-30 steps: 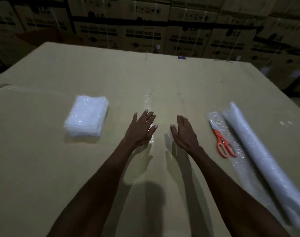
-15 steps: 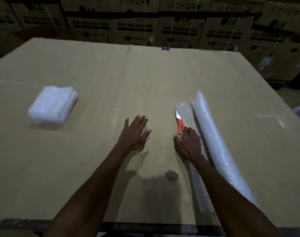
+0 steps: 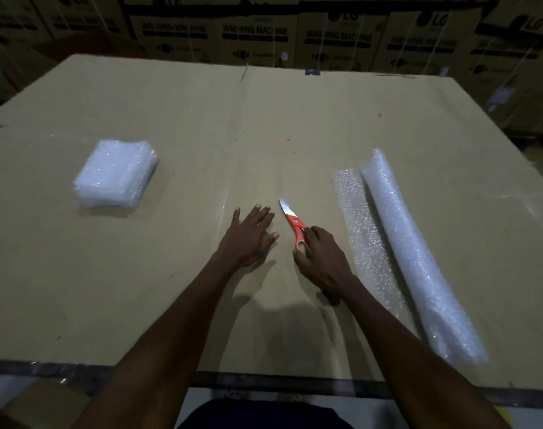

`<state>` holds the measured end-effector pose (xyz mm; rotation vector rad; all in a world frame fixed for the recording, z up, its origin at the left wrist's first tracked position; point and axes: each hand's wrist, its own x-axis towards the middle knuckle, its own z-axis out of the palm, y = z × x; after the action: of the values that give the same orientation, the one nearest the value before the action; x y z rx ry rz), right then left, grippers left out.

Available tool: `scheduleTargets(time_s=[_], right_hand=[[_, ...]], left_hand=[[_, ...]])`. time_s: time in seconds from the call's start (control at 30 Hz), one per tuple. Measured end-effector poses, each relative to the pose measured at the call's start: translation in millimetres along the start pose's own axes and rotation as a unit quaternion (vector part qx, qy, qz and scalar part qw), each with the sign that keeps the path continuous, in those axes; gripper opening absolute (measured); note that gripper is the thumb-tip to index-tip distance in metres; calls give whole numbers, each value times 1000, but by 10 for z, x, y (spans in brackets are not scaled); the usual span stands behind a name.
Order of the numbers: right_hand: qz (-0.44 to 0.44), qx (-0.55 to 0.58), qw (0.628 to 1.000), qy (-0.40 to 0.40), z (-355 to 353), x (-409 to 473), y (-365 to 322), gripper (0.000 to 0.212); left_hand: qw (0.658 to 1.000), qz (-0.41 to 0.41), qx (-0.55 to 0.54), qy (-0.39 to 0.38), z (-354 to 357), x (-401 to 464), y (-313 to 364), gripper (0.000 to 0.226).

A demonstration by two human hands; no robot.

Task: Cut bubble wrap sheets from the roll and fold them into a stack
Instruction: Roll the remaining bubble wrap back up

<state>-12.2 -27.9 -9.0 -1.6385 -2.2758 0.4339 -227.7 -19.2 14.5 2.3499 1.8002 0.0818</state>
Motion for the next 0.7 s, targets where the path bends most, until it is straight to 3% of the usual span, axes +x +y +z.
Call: scheduleTargets(time_s=[0.1, 0.23, 0.47, 0.7], right_hand=[[-48, -6, 999, -5, 64, -85, -168, 51], [-82, -9, 996, -35, 173, -222, -332, 63], [-100, -28, 994, -37, 254, -403, -468, 65], [30, -31, 995, 87, -267, -390, -76, 65]], left_hand=[[1000, 8, 6, 8, 81, -184, -141, 64], [1000, 11, 9, 6, 206, -423, -334, 64], [999, 40, 6, -2, 417, -678, -480, 81], [993, 108, -8, 37, 268, -309, -111, 82]])
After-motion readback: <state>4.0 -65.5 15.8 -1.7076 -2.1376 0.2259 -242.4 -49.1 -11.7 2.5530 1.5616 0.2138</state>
